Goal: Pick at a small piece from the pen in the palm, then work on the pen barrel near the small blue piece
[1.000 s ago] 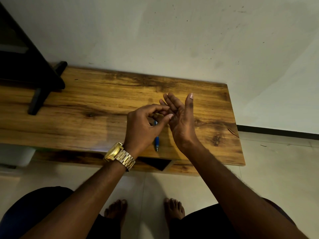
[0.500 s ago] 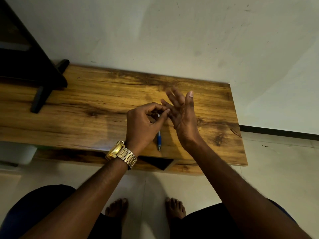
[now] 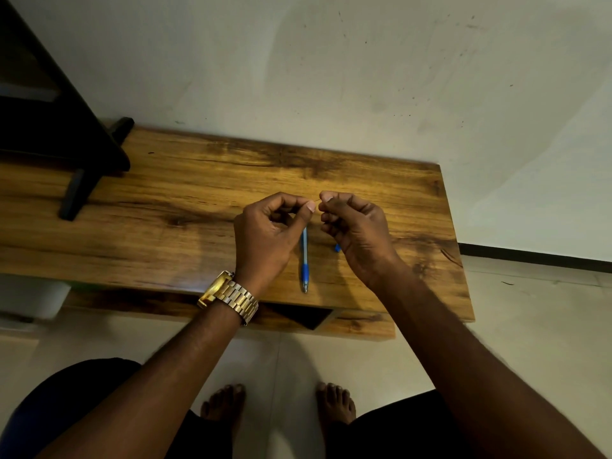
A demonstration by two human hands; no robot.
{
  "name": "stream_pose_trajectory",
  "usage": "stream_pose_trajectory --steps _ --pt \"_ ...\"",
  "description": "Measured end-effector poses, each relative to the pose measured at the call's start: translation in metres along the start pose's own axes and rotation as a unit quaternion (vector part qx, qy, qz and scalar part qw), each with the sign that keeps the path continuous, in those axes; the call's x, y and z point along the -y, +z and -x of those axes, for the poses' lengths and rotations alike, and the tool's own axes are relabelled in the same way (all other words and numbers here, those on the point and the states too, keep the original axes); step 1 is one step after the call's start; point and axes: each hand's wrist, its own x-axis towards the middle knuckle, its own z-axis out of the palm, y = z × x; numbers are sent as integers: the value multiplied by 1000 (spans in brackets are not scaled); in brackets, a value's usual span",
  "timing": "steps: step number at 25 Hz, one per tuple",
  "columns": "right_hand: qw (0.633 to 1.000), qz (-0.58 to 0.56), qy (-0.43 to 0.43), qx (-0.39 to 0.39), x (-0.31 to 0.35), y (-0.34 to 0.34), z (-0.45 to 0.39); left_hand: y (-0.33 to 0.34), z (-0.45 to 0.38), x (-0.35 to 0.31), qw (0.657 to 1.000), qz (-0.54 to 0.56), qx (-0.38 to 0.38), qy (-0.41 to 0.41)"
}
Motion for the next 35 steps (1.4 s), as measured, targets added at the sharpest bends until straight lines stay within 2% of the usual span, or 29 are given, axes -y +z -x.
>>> stream_pose_trajectory --steps 4,6,9,12,15,18,21,25,35 --pt "1000 -5 -4 1 1 -3 -2 0 0 2 1000 -23 6 6" --pt "999 -31 -5 -13 5 -9 -4 -1 1 8 995 -98 23 -25" --pt "997 -72 -3 -40 12 -18 -9 6 8 17 961 -257 82 -63" --pt "996 -82 -5 -45 14 -21 -10 14 15 16 941 -314 102 -76" --pt "994 -90 -10 -55 19 -25 -8 10 12 12 938 -314 125 -81" --pt "994 -76 -23 -72 23 -28 -7 -3 7 6 955 -255 147 -32" --pt "996 -37 -46 -65 24 -28 -5 -15 2 -1 976 -182 112 36" --pt "997 -4 -66 -35 21 -21 -3 -21 0 -4 980 -155 75 96" --pt "996 19 -89 -2 17 -14 1 -24 -3 -3 979 -154 68 116"
